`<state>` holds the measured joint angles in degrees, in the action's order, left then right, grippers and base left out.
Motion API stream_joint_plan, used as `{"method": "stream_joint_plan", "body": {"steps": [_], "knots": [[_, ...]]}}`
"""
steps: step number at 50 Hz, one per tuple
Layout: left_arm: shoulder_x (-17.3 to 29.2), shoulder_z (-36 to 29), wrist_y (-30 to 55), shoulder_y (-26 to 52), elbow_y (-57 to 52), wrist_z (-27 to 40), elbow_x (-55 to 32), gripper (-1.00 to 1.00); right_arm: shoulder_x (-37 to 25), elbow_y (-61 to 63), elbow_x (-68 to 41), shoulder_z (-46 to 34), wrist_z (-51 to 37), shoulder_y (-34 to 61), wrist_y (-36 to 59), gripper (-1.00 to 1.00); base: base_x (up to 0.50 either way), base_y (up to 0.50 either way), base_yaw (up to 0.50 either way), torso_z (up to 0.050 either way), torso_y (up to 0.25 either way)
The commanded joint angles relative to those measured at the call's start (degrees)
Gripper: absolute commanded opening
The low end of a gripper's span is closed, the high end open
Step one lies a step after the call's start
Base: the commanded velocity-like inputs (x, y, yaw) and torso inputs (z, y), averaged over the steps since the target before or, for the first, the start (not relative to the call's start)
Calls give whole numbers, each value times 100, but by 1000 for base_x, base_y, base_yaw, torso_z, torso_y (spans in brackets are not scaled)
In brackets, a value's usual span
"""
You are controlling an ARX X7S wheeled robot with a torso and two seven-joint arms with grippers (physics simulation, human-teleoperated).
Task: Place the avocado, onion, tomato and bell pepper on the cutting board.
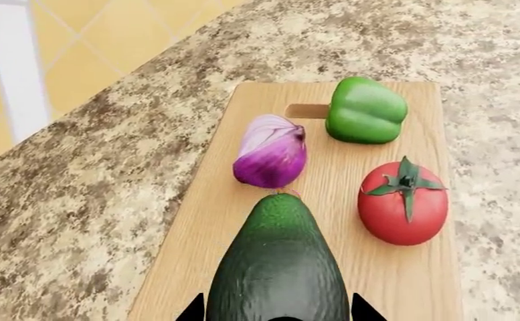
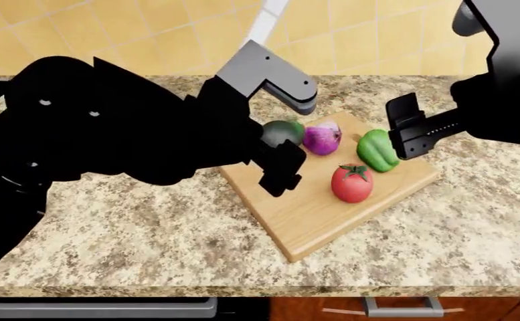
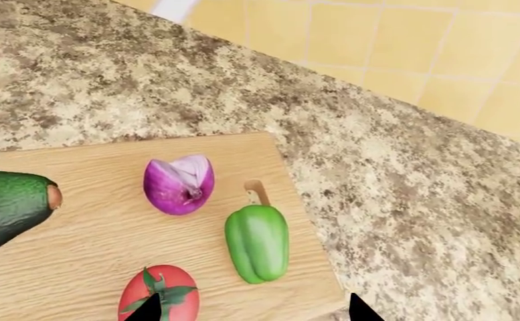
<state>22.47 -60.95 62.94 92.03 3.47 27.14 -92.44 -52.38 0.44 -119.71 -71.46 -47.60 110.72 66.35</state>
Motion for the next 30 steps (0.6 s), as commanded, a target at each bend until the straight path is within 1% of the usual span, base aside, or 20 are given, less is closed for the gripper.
{"method": "stream_joint_plan", "body": {"steps": [1,14,21,30], "knots": [[-62,-66,5,-47,47,-71,-34,-100,11,13,116,0,79,-95,-40,100,0,0,0,0,0],[-77,-131,-47,-127,175,-145,43,-100,27,26,195,-9,119,-172,-77,100,0,0,0,0,1],[-309,-299,-170,-97,641,-545,421,-100,83,3,254,-26,161,-203,-72,100,0,0,0,0,0],[-429,-427,-280,-154,838,-776,647,-100,53,41,266,-15,168,-240,-106,100,0,0,0,0,0]]}}
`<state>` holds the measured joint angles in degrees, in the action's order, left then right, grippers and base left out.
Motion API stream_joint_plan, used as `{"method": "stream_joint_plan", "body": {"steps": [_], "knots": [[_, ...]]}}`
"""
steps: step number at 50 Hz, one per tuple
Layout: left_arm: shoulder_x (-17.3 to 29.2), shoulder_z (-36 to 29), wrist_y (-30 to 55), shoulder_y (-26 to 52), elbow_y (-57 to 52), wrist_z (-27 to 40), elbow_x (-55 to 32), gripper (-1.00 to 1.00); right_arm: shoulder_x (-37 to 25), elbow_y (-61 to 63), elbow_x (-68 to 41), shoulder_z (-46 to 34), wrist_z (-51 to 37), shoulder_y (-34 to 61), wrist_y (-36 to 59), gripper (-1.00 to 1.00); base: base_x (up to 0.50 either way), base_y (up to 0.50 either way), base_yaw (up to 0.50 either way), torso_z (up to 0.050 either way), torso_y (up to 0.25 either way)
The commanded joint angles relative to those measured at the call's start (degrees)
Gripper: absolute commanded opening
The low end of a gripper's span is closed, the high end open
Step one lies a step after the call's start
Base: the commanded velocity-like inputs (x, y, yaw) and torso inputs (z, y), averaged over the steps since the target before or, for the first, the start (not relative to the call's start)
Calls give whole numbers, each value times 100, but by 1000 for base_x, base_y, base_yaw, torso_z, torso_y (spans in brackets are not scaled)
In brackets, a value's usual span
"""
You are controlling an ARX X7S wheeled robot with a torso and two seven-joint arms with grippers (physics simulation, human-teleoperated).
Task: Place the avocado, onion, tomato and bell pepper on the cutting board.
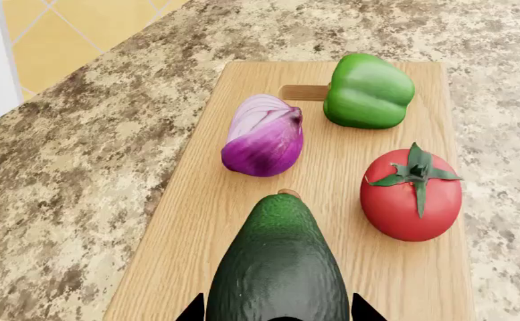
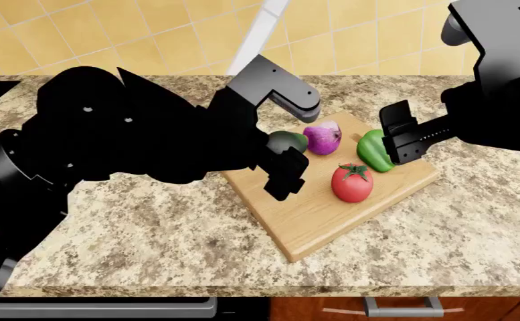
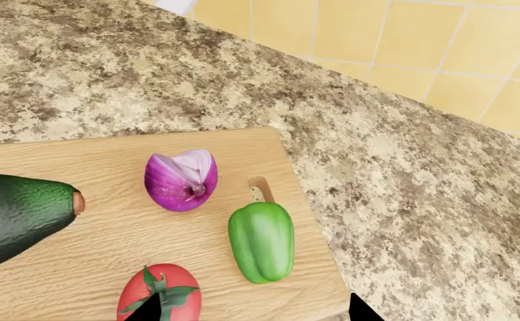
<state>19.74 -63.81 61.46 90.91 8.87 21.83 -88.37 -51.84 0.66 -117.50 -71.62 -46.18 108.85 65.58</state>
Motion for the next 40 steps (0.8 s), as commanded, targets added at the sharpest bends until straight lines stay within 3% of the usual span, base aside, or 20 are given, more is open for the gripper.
{"method": "stream_joint_plan", "body": {"steps": [1,40], "knots": [[-174,-163,-128,-61,282,-268,247,-100,-3,34,46,1,34,-55,-22,100,0,0,0,0,0],[-380,-330,-247,-252,668,-515,360,-100,19,28,167,19,160,-150,-77,100,0,0,0,0,0]]}}
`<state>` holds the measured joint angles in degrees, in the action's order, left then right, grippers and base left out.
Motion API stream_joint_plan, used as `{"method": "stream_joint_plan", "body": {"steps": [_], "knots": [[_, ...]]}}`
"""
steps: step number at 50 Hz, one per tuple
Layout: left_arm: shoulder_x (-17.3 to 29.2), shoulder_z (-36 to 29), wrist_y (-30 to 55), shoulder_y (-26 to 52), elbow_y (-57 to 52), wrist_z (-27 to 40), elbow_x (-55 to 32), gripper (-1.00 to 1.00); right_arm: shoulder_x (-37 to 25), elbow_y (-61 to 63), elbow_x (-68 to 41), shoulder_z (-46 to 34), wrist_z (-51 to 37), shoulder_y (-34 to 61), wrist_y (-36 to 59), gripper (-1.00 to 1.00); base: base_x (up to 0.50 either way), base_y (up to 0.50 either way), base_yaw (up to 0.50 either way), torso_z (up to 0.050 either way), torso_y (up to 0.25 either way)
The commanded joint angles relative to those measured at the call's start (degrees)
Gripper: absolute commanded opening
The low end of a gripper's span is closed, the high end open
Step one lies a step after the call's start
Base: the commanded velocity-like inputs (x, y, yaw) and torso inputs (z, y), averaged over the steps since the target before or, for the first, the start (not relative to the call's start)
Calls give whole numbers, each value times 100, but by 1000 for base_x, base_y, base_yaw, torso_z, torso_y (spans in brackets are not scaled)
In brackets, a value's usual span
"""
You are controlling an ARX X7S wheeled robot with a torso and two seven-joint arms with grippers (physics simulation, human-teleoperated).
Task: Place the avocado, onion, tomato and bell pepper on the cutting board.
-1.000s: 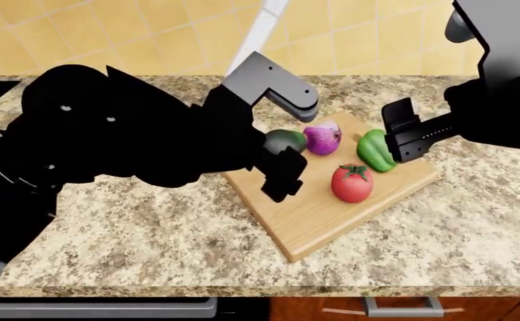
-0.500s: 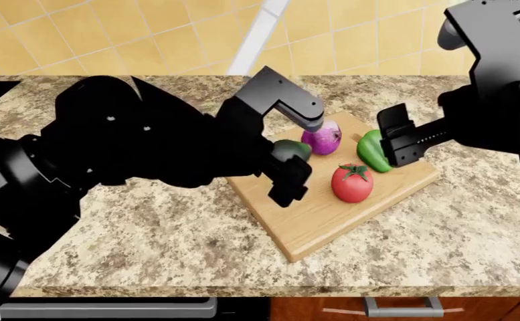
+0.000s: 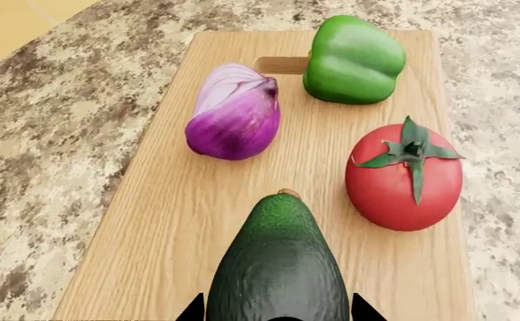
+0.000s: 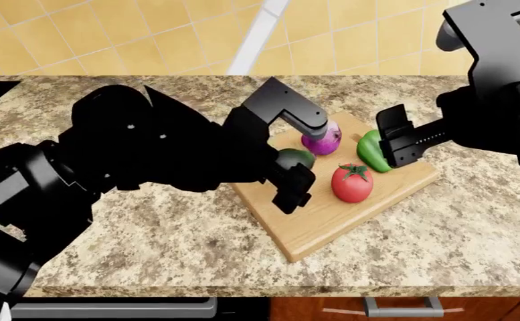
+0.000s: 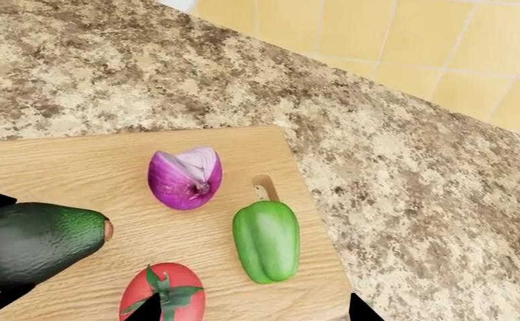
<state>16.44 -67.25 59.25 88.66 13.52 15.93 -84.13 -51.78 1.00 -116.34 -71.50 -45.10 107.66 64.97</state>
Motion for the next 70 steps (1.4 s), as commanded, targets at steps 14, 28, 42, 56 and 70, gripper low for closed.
{"method": "stream_joint_plan", "body": {"steps": [14,28,42,56,70], "knots": [[-33,30,-25,-8,177,155,-97,100,9,28,16,11,23,-52,-39,100,0,0,0,0,0],[246,407,56,208,-408,420,-602,100,22,-22,-99,42,-50,80,5,100,0,0,0,0,0],[683,778,456,856,-945,1372,-1409,100,-41,143,-430,63,-416,455,207,100,0,0,0,0,1],[1299,1349,414,1528,-1762,2633,-2429,100,-357,968,-1121,347,-968,1017,173,100,0,0,0,0,0],[1831,1610,275,1903,-2550,3574,-3392,100,-590,1410,-1476,577,-1325,1373,45,100,0,0,0,0,0]]}}
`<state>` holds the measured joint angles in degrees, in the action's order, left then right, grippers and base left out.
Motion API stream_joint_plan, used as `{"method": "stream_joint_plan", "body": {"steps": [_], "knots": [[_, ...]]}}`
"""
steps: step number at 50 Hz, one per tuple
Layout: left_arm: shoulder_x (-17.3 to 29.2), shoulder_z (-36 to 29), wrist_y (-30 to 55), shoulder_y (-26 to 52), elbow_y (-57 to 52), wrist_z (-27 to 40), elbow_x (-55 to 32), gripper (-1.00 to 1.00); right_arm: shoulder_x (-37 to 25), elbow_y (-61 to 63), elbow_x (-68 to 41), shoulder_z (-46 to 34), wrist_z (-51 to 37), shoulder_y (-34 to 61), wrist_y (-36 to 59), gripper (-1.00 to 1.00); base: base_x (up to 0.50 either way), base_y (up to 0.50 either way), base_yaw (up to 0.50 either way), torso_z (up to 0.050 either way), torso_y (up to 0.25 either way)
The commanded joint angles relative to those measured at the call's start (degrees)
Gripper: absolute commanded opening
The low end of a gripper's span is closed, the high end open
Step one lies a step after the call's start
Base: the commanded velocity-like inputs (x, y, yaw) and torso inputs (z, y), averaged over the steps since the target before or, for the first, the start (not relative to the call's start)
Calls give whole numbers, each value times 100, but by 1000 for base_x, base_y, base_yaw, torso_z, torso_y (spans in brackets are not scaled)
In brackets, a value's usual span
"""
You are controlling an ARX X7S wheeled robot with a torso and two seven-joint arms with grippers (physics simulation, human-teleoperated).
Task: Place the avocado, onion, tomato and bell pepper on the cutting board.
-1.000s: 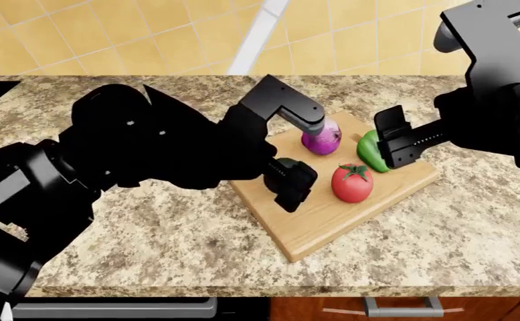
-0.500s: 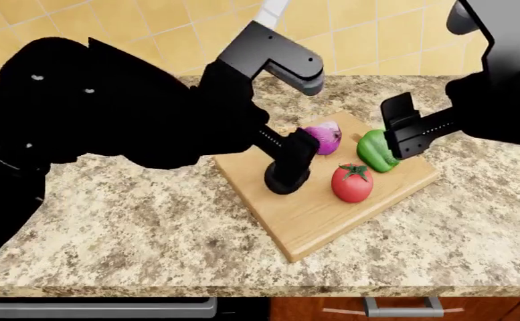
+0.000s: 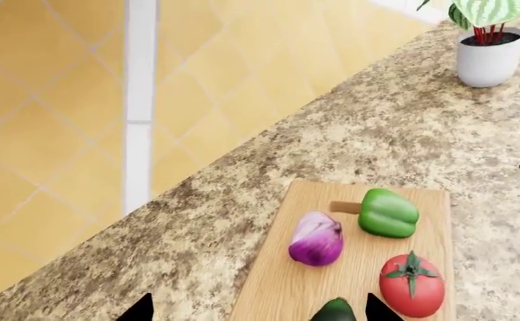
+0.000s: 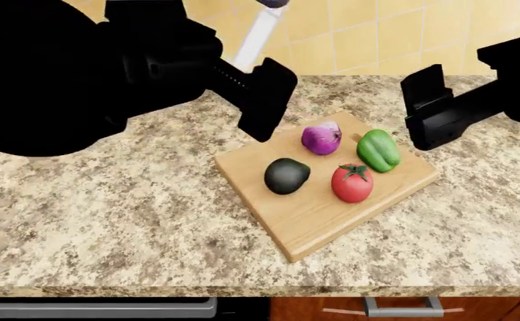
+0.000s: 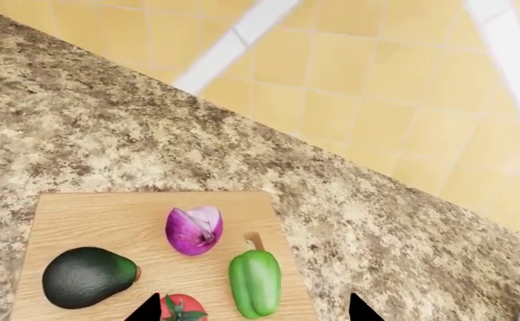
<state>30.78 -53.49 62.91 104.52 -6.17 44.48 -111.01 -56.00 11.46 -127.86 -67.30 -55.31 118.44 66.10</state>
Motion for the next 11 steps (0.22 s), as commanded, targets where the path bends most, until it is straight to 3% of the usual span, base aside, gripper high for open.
{"method": "stream_joint_plan", "body": {"steps": [1,11], "knots": [[431,237,-86,341,-625,765,-768,100,-182,391,-367,172,-326,325,-74,100,0,0,0,0,0],[749,389,-250,606,-1064,1252,-1260,100,-386,928,-651,389,-686,656,-186,100,0,0,0,0,0]]}}
